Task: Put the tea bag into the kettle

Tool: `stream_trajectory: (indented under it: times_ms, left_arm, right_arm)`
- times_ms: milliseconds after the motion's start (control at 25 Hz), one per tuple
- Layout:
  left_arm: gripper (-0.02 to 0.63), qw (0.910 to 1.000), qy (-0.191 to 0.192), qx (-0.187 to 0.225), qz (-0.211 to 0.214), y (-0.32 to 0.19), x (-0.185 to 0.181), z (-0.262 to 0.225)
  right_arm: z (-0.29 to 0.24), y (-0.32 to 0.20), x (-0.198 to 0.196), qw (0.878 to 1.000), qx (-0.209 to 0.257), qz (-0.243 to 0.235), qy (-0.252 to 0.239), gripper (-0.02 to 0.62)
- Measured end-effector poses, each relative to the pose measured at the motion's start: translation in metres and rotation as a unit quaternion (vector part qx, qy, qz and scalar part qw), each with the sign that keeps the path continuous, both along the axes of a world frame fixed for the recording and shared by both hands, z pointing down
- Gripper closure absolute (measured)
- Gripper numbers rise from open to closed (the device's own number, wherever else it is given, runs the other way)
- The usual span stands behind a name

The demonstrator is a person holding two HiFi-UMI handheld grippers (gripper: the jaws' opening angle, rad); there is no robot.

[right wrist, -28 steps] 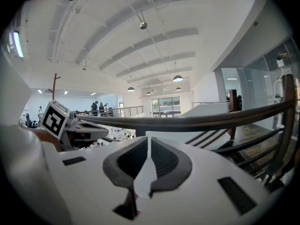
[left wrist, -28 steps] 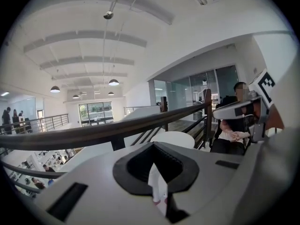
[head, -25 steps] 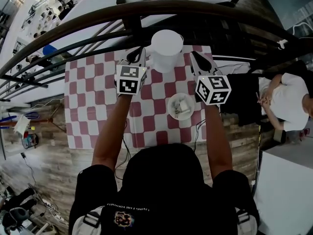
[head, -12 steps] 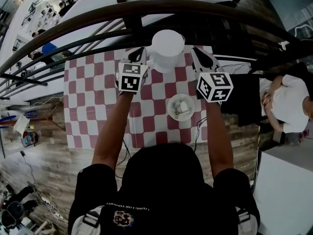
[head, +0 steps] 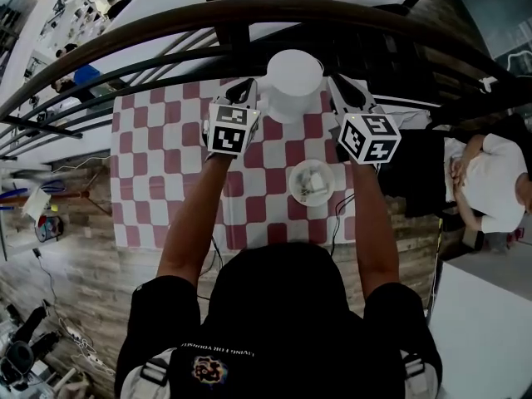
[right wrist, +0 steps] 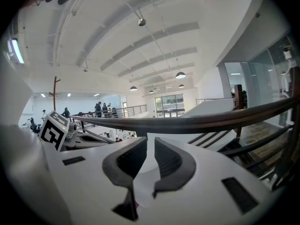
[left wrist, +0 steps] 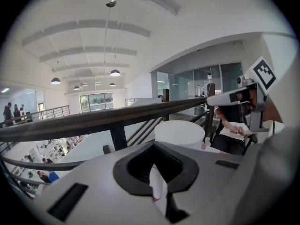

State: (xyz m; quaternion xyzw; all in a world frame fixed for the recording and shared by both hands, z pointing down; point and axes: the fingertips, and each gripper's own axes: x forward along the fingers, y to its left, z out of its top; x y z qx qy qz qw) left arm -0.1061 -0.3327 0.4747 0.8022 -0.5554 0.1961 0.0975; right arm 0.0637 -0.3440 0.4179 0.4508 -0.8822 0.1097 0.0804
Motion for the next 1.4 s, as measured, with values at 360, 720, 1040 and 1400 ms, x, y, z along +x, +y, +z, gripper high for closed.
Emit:
stream_trajectory:
  times_ms: [360,720,1040,1400]
  left_arm:
    - [0.604,0.9998,0.017,-0.011,0.008,0.001,-0.001,0.003]
    - [0.604,0.9995,0.028,-0.013,0.009,0.001,-0.002,0.005]
    - [0.604,0.9995,0.027,-0.011,0.008,0.0,-0.001,0.002]
    - [0.604,0.9995,0.027,-0.015,0.009,0.0,0.0,0.001]
  right_arm:
    - [0.004,-0.014,-0.004,0.999,-0.02,0.008,-0.027,0.506]
    - [0.023,-0.026,-0.006,0.992,-0.077,0.02,-0.096,0.417]
    - [0.028,-0.027,-0.016,0.987,-0.099,0.0,-0.129,0.417]
    - [0.028,-0.023,-0.029,0.988,-0.097,-0.02,-0.119,0.42]
